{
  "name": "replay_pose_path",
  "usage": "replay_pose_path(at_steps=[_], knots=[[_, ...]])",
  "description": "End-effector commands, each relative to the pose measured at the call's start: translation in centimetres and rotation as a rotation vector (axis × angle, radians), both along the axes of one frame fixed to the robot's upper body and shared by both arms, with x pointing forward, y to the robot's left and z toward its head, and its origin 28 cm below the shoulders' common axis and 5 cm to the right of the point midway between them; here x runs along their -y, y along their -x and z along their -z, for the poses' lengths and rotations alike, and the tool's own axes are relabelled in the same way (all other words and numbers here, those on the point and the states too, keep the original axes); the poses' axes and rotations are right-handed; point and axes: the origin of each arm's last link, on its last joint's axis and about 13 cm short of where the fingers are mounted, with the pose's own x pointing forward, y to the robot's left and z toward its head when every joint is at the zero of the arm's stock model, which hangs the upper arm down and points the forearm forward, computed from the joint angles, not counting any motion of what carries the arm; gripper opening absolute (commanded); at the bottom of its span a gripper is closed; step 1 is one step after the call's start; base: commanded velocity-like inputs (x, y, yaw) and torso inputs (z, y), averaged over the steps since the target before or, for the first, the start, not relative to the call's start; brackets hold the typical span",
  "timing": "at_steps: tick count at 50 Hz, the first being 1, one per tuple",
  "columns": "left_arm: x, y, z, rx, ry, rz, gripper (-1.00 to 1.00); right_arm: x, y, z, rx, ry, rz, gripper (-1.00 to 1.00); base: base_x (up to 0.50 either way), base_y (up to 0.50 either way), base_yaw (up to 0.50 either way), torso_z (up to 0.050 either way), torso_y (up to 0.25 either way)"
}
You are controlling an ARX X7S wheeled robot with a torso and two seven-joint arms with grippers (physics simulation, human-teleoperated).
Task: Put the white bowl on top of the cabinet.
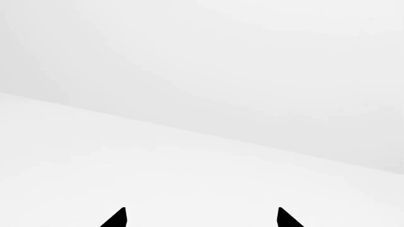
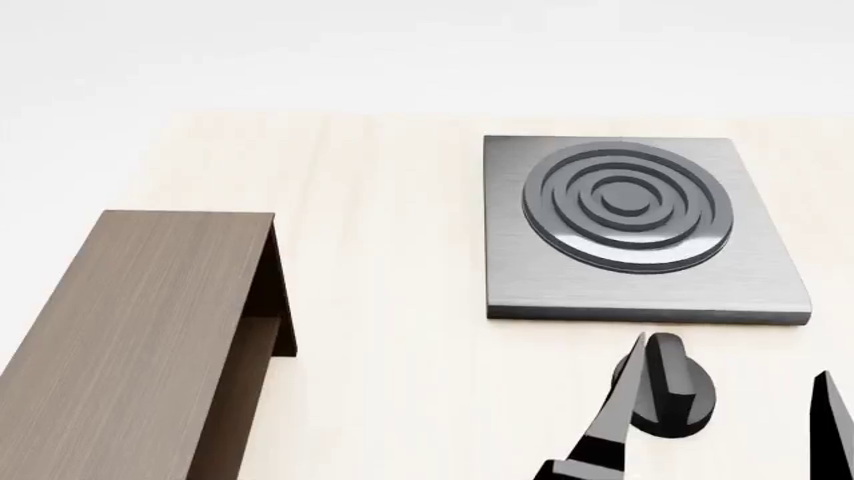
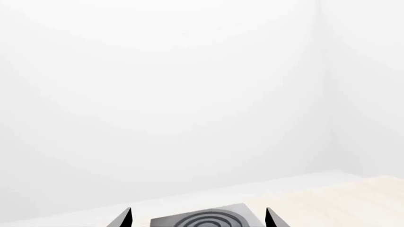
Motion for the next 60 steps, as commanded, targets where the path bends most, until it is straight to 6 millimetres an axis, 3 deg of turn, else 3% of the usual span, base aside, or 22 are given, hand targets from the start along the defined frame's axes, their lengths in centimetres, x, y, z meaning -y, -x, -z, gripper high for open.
replay_pose_path(at_steps=[1,21,31,60], knots=[[0.0,0.0,0.0,-0.002,0.001,0.001,1.0,0.0,-0.1,0.0,-0.004,-0.001,0.008,1.0,0.0,0.0,0.0,0.0,0.0],[0.1,-0.1,0.1,-0.006,0.003,0.002,1.0,1.2,-0.3,-1.1,-0.043,-0.042,0.203,1.0,0.0,0.0,0.0,0.0,0.0],[0.1,-0.1,0.2,-0.004,0.008,0.004,1.0,2.2,-0.4,-2.8,-0.054,-0.049,0.296,1.0,0.0,0.0,0.0,0.0,0.0],[0.0,-0.1,0.3,-0.004,0.013,0.005,1.0,5.9,2.7,-4.2,-0.044,-0.079,0.569,1.0,0.0,0.0,0.0,0.0,0.0]])
